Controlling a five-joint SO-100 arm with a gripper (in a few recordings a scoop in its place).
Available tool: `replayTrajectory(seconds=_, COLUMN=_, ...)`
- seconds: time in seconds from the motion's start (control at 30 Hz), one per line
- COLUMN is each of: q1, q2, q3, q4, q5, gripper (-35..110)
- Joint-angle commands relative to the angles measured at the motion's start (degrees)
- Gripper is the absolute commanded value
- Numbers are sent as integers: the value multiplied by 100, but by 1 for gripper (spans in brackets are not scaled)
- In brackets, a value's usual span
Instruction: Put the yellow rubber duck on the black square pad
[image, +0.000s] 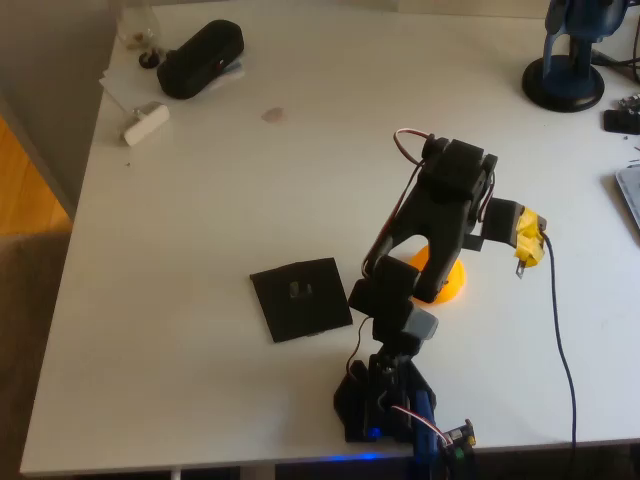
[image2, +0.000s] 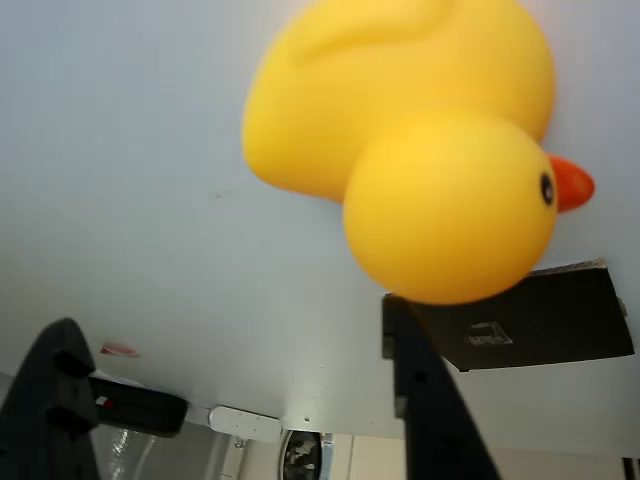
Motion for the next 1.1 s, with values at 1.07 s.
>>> replayTrajectory(seconds=1.07, q1=-554, q2=211, q3=431, q4=1318, q5=-53, gripper=34)
